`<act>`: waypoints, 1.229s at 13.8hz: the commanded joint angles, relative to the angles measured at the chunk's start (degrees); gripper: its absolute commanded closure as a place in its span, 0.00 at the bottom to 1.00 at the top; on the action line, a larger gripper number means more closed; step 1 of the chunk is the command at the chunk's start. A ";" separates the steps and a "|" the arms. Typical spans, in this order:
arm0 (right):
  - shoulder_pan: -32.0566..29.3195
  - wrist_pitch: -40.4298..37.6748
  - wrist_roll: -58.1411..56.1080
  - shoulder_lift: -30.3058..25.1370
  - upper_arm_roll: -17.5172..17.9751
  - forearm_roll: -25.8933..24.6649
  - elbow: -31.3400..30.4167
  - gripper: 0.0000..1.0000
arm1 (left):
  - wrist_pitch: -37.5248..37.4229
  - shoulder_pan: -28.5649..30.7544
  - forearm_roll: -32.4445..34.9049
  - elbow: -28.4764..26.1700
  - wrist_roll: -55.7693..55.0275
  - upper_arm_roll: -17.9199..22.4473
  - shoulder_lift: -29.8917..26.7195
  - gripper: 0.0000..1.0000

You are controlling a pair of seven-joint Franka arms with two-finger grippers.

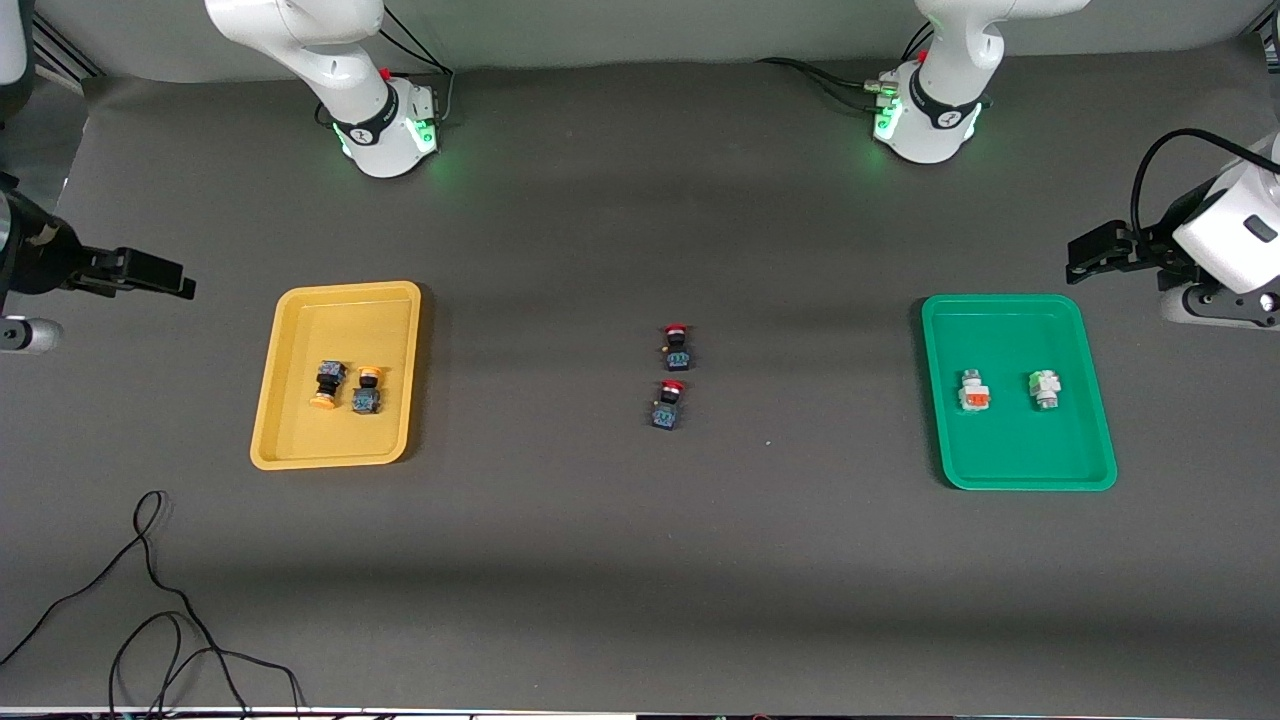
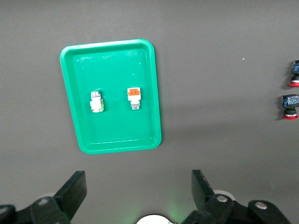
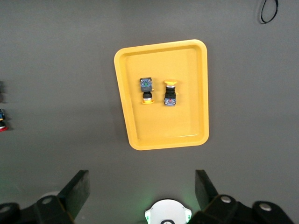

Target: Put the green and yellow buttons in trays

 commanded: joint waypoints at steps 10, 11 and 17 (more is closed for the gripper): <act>1.12 11.00 1.11 -12.92 -5.21 -0.86 -10.99 0.00 | -0.11 -0.82 0.71 -1.11 -0.56 0.48 -1.65 0.00; 1.20 11.00 1.45 -13.10 -5.30 -0.60 -10.90 0.00 | -0.11 -0.82 0.71 -1.11 -0.64 0.57 -1.65 0.00; 4.72 10.39 -3.46 -12.84 -6.27 0.37 -11.25 0.00 | -0.20 -0.82 0.71 -1.19 -0.56 0.57 -1.65 0.00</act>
